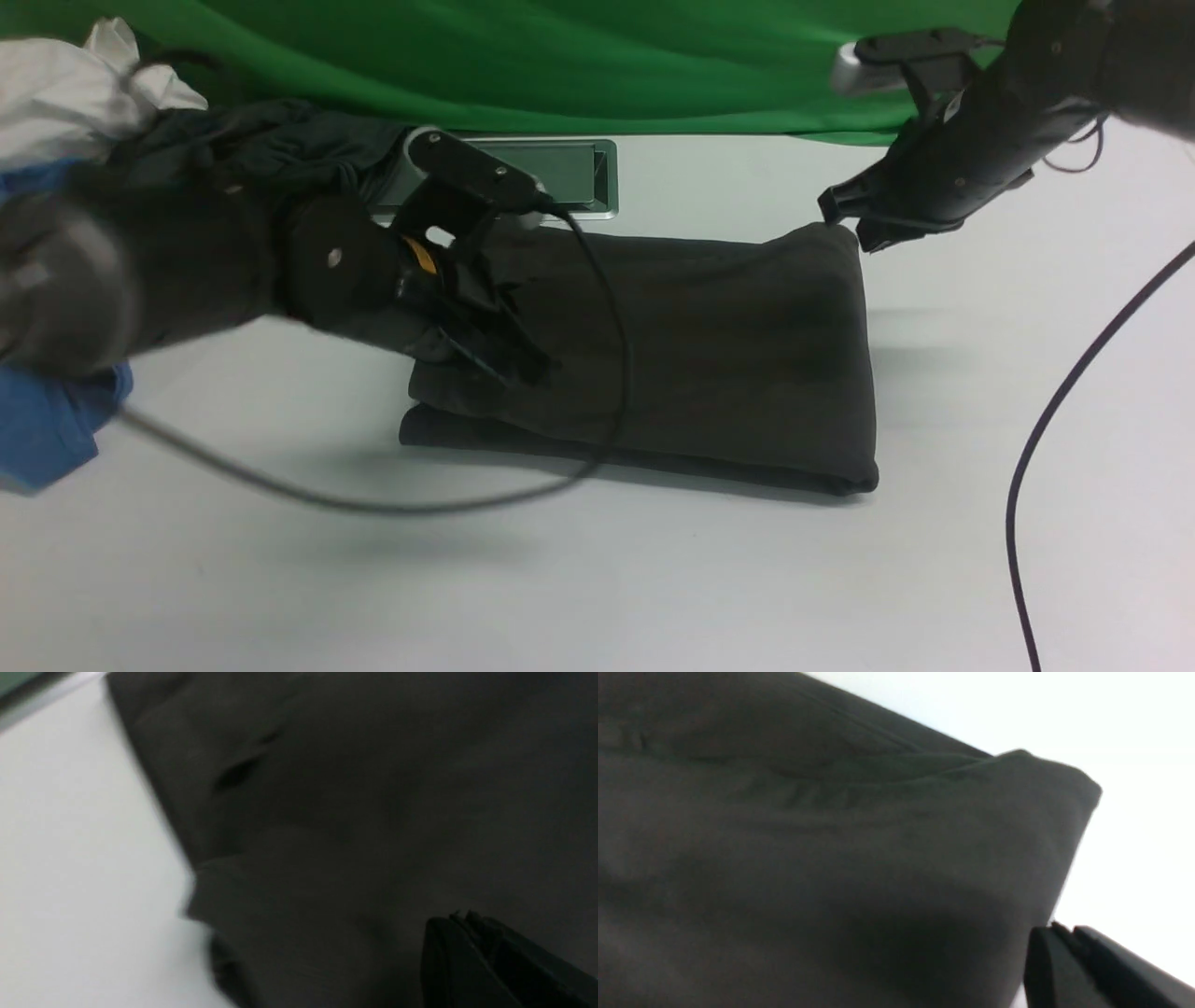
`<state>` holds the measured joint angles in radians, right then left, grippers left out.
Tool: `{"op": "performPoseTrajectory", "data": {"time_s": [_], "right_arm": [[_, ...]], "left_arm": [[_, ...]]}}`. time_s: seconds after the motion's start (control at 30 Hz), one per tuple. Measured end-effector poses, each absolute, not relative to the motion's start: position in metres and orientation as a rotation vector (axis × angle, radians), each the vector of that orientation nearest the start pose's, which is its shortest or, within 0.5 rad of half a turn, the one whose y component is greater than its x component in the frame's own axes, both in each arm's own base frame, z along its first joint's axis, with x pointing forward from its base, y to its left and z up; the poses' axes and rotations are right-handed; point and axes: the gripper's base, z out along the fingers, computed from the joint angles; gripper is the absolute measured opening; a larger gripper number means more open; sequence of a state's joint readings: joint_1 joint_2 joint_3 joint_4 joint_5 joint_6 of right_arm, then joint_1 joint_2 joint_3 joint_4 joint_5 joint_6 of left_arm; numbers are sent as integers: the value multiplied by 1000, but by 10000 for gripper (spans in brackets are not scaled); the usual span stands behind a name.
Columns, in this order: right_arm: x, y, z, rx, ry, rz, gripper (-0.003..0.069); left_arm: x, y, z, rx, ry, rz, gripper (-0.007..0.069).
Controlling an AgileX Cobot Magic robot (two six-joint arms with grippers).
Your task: Fold a long-sleeved shirt on a white desktop.
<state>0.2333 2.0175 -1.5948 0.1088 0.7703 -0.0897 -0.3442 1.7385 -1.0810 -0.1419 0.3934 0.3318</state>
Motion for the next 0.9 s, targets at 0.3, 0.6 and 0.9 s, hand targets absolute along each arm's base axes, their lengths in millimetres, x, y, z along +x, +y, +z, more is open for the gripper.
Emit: {"op": "performPoseTrajectory", "data": {"time_s": [0.3,0.6,0.9], "right_arm": [[444,114,159,-339,2755,182,48],[474,127,154,-359,2683,278,57],[494,135,157,-424,2610,305,59]], "left_arm": [[367,-97,158,648,2656,-100,18],[358,-92,189,646,2622,-99,18],[321,-83,294,584,2330,-88,18]]}}
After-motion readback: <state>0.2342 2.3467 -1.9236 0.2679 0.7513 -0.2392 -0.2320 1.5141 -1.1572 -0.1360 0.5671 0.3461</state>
